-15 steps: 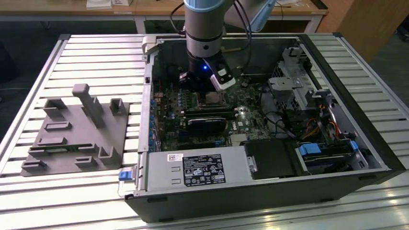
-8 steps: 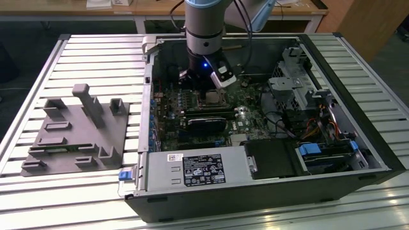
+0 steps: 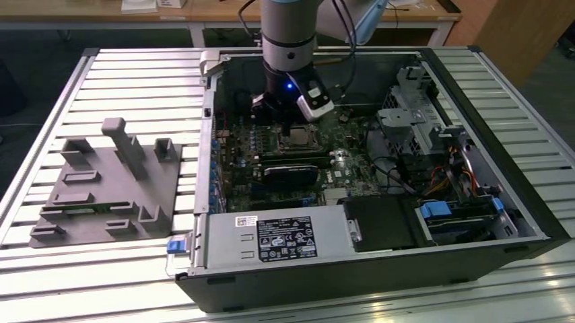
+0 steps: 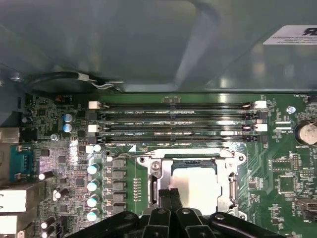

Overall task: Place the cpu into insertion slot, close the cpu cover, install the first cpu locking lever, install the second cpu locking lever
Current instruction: 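Close the cpu cover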

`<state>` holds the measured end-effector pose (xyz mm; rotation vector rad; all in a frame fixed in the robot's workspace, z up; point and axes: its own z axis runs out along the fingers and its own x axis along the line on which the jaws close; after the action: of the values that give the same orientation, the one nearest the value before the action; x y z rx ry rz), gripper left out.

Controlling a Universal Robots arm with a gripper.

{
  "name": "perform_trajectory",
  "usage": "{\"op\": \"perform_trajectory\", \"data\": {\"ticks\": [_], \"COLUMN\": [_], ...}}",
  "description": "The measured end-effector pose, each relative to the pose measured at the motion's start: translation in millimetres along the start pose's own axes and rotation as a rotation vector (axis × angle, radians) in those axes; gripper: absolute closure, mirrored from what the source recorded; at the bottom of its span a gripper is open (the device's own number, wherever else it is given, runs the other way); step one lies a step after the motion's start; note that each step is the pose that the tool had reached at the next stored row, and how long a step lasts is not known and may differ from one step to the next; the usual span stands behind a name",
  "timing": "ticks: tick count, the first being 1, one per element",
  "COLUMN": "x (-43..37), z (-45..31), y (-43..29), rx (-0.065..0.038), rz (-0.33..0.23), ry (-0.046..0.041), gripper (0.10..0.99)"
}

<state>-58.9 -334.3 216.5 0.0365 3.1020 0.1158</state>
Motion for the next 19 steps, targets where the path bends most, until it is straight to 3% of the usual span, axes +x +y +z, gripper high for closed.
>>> {"op": "perform_trajectory", "data": {"ticks": [9, 13, 19], "x": [-26.7, -28.1, -28.6], "z": [1.0, -1.4, -16.4], "y": [1.3, 1.5, 2.6], "rx": [0.0, 0.0, 0.0], "rz": [0.0, 0.0, 0.0], "ry": [0.0, 0.0, -0.0001], "gripper": [0.98, 0.98, 0.98]}}
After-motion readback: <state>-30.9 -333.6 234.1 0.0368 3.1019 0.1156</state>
